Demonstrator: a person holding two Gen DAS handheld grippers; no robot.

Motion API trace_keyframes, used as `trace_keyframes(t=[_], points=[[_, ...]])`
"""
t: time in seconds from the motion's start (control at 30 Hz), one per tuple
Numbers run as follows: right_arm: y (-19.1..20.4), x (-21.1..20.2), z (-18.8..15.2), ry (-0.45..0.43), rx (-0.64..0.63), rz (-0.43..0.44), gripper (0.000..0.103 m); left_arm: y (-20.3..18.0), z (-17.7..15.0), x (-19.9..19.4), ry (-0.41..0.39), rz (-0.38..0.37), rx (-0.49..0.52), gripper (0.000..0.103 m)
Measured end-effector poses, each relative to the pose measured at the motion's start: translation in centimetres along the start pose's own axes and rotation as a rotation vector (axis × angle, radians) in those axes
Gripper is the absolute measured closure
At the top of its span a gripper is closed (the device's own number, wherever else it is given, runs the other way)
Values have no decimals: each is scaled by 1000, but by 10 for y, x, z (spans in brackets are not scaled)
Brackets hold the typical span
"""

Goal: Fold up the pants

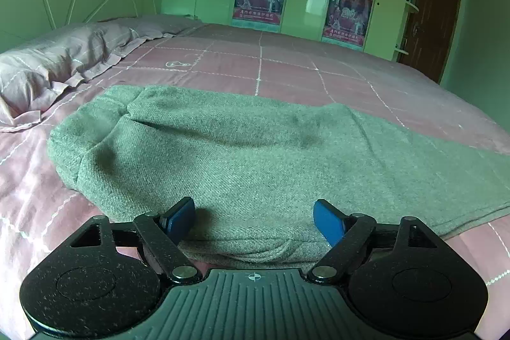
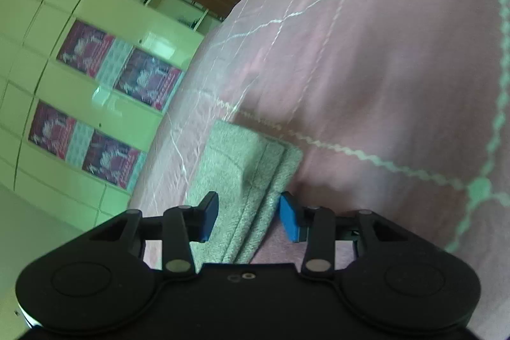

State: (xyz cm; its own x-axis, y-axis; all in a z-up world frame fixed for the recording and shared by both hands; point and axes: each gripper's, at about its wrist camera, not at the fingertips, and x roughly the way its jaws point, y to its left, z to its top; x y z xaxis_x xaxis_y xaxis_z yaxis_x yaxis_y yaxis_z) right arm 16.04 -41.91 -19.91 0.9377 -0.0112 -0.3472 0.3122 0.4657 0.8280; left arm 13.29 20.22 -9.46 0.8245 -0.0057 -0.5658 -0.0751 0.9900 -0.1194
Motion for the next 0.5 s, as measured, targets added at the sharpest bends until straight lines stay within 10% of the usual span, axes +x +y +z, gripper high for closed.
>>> trace_keyframes(t=[0.03,0.5], points=[[3,4,0,25,-27,-4,102,-1,-1,1,2,4,7,20],[-5,-6,-8,33,-24,8,94,-39,24,-5,-8,-27,62,18]])
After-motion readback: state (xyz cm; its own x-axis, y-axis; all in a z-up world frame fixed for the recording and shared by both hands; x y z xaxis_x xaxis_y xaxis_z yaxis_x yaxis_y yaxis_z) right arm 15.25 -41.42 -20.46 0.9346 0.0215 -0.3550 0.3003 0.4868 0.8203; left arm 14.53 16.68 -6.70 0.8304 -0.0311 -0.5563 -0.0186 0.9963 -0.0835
